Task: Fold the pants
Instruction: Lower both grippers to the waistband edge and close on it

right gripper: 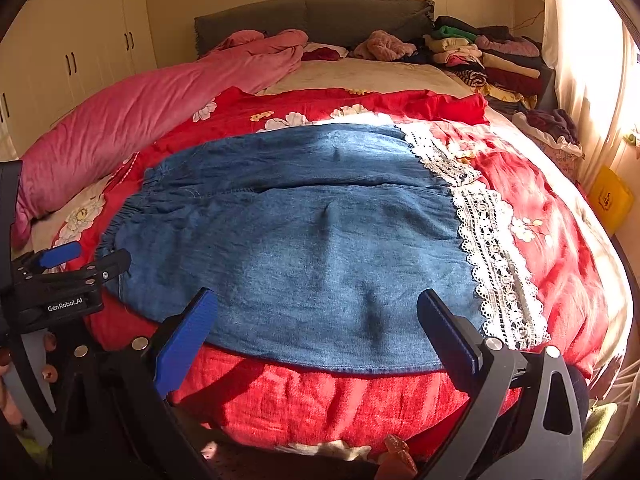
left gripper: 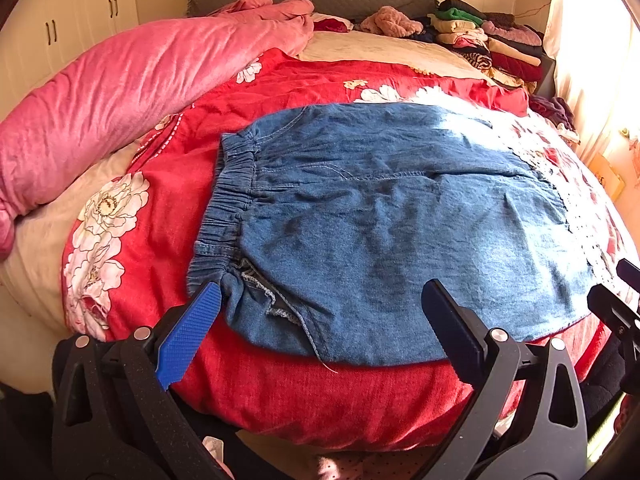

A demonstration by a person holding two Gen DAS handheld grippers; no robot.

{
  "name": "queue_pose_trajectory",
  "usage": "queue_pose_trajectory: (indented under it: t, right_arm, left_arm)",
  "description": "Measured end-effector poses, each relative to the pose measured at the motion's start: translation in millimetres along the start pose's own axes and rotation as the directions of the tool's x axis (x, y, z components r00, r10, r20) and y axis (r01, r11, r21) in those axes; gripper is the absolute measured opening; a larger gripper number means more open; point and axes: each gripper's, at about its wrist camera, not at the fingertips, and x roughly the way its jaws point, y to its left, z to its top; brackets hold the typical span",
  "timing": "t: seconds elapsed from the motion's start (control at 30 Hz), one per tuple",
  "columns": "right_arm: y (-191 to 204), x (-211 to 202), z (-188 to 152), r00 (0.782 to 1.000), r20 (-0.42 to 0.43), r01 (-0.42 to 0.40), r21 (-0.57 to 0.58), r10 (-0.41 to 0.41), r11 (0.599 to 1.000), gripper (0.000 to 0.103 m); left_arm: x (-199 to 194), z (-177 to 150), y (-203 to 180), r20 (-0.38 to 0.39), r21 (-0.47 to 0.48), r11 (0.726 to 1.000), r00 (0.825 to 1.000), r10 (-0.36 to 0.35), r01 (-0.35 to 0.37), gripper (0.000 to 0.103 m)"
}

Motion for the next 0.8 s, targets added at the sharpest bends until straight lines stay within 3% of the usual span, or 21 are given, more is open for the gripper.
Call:
queue_pose_trajectory:
  t: [0.37, 0.8]
  right_arm:
    - [14, 23, 24, 1.0, -0.013, -0.015, -0.063, 0.015, 0.998, 0.099]
    - [28, 103, 112, 0.995, -0.057, -0.092, -0.137, 0.085, 0.986, 0.099]
  left_arm:
    - [18, 19, 16, 0.0, -0.015, 1.0, 1.0, 0.027, -0.027, 0.094]
    - [62, 64, 50, -0.011, -0.054, 0.994, 0.995, 0.097, -0.097, 0.094]
